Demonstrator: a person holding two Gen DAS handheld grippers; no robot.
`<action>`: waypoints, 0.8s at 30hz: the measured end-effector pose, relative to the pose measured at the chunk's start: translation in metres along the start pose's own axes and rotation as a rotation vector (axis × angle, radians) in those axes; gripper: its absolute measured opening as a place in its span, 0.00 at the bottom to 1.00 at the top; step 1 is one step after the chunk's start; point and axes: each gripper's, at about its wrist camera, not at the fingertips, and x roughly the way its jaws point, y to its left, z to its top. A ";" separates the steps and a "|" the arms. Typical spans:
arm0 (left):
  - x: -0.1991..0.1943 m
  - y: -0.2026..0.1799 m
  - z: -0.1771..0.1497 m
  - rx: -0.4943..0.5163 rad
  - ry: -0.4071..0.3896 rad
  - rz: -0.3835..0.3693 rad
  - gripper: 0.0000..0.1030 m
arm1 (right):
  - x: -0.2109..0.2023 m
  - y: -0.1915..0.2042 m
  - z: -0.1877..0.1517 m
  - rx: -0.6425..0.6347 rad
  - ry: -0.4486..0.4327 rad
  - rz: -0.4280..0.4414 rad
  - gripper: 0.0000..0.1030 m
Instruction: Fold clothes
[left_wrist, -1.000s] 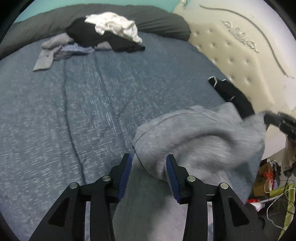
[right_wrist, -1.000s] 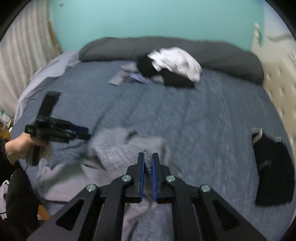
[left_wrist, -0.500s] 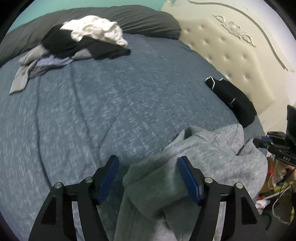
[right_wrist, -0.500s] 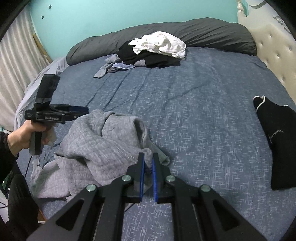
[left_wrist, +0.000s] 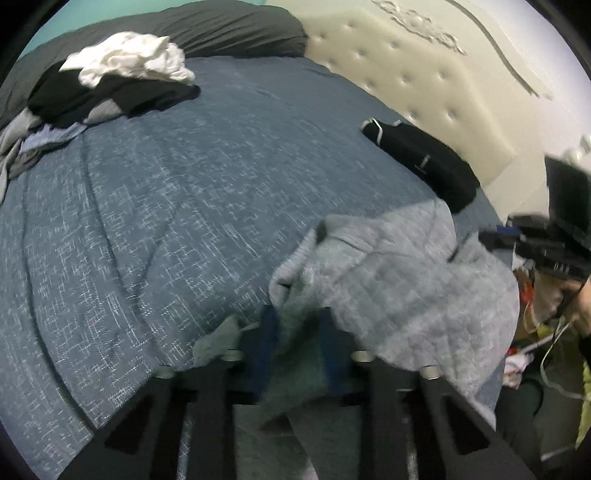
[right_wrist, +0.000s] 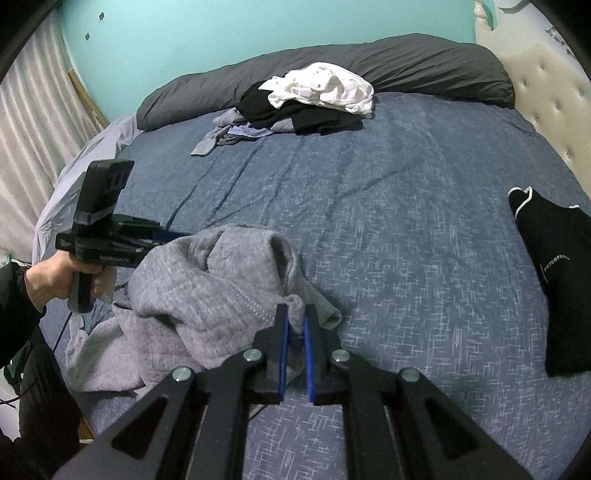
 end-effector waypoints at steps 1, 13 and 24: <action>-0.003 -0.003 -0.001 0.012 -0.003 0.009 0.08 | -0.001 0.001 0.001 -0.004 -0.003 -0.001 0.07; -0.146 -0.011 0.003 -0.011 -0.224 0.174 0.05 | -0.077 0.039 0.034 -0.048 -0.203 -0.057 0.07; -0.335 -0.050 0.034 0.008 -0.477 0.389 0.04 | -0.194 0.140 0.111 -0.191 -0.448 -0.057 0.07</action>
